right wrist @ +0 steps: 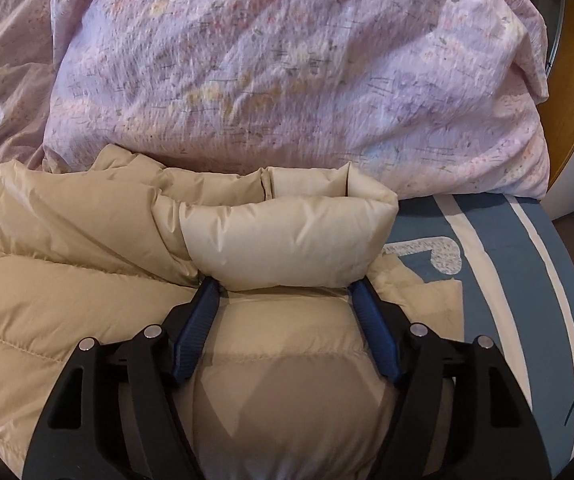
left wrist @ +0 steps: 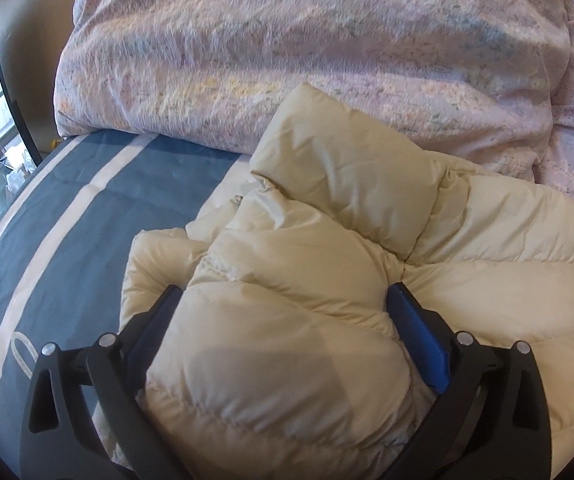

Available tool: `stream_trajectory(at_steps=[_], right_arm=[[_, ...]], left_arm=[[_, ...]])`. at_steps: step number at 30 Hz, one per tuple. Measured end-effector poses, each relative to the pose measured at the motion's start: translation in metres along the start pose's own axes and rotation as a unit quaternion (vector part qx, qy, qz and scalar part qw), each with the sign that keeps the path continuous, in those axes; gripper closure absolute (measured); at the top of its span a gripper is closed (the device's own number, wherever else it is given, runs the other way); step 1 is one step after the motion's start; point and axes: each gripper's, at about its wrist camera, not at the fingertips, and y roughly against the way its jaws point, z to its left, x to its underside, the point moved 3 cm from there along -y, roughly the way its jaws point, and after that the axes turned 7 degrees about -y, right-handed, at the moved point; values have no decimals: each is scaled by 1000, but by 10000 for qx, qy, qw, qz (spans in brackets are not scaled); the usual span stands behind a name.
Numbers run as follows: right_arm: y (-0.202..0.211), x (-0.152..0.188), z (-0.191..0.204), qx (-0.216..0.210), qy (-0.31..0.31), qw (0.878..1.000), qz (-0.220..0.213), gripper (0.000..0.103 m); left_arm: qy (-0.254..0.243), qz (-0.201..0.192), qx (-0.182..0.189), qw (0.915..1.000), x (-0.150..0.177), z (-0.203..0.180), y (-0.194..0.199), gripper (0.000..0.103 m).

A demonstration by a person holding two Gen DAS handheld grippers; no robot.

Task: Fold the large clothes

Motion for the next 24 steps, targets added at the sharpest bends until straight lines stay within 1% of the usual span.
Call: stream_trajectory(at_steps=[4, 12, 20, 22, 24], right_arm=[[2, 1, -1, -31, -27, 10000, 12, 32], [0, -1, 4, -44, -38, 10000, 16, 32], [1, -1, 1, -67, -122, 9999, -6, 30], [6, -1, -3, -118, -189, 9997, -38, 30], [16, -2, -10, -129, -278, 9995, -31, 29]], left_arm=[[29, 34, 53, 10000, 1, 2, -3, 2], [15, 67, 45, 10000, 1, 6, -9, 2], [23, 50, 46, 10000, 2, 3, -7, 2], [-9, 38, 27, 10000, 2, 2, -5, 2], [-51, 53, 100, 9999, 4, 3, 5, 2]])
